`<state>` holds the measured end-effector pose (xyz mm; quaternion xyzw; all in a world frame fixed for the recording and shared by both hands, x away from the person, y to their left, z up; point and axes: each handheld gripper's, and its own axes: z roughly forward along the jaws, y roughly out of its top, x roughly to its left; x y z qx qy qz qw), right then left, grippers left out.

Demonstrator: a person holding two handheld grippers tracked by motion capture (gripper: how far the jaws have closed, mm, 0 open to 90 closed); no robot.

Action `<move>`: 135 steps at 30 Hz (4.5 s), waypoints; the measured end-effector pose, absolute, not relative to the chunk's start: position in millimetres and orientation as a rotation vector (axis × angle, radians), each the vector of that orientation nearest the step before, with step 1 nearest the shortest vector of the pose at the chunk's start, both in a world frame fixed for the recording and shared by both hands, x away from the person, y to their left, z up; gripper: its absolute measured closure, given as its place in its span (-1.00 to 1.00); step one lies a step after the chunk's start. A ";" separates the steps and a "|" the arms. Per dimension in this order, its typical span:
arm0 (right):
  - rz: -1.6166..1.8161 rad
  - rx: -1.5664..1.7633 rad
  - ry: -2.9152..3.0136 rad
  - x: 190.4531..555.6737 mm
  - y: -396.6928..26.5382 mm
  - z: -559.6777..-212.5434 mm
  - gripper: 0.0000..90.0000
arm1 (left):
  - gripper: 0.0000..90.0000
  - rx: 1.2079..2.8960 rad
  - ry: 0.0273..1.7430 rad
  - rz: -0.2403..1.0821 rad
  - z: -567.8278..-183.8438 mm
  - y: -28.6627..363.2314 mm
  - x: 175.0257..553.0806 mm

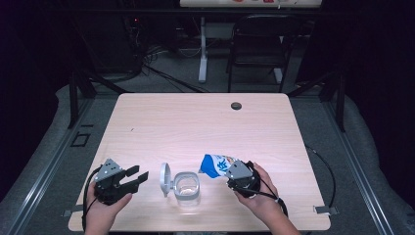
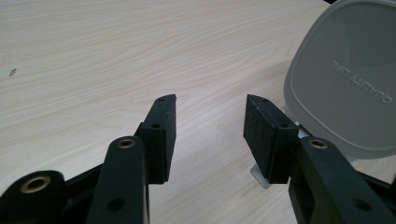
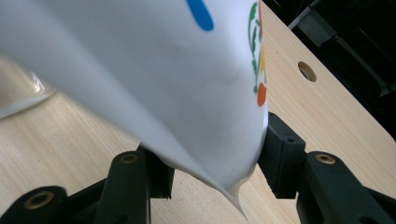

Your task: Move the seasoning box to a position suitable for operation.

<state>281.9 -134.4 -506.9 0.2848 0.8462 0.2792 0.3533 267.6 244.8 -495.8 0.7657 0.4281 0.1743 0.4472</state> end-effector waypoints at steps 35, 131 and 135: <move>0.467 0.515 2.138 279.0 -118.1 -505.9 0.17 | 0.22 1.898 1.057 0.432 -495.5 244.6 267.6; 0.182 0.195 1.987 280.6 -91.4 -501.6 0.22 | 0.21 1.904 1.063 0.436 -495.7 246.2 268.4; 0.165 0.175 1.980 279.5 -90.3 -500.8 0.22 | 0.21 1.902 1.063 0.433 -496.0 246.7 268.6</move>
